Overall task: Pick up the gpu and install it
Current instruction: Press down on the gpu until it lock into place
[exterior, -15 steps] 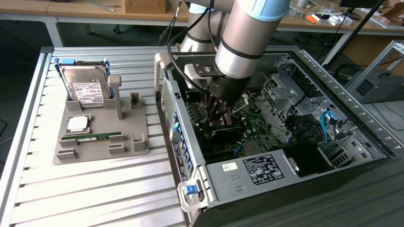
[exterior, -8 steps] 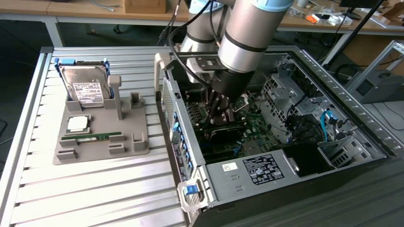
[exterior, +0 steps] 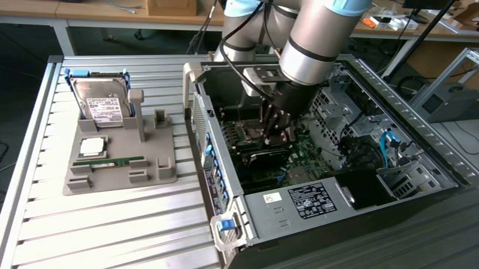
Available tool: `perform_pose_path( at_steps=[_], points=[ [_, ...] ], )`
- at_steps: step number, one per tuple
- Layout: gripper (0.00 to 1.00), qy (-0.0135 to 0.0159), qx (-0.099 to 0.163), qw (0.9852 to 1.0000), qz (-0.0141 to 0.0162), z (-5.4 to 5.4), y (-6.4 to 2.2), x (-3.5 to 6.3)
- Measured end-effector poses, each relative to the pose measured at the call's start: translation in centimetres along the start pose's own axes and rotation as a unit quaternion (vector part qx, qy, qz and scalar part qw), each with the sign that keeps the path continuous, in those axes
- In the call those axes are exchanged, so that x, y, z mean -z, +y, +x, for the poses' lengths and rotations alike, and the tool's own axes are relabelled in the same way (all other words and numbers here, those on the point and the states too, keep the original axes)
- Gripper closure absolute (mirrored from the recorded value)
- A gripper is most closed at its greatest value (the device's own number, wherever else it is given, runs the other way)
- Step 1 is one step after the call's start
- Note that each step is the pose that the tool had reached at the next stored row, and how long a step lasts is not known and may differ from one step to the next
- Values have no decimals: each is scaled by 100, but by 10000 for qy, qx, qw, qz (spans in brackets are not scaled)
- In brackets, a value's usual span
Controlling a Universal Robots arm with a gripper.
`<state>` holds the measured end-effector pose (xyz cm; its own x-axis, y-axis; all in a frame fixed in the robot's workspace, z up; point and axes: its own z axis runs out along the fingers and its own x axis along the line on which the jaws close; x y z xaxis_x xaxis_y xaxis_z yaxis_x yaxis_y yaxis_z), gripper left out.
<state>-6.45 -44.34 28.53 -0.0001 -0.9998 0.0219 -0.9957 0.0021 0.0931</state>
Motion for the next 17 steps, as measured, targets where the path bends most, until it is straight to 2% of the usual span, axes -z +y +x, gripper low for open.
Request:
perform_pose_path(
  at_steps=[11,17],
  points=[
    [89,1,2,10000,-82,0,-523,48],
    [89,0,2,10000,-83,0,-533,49]
  ],
)
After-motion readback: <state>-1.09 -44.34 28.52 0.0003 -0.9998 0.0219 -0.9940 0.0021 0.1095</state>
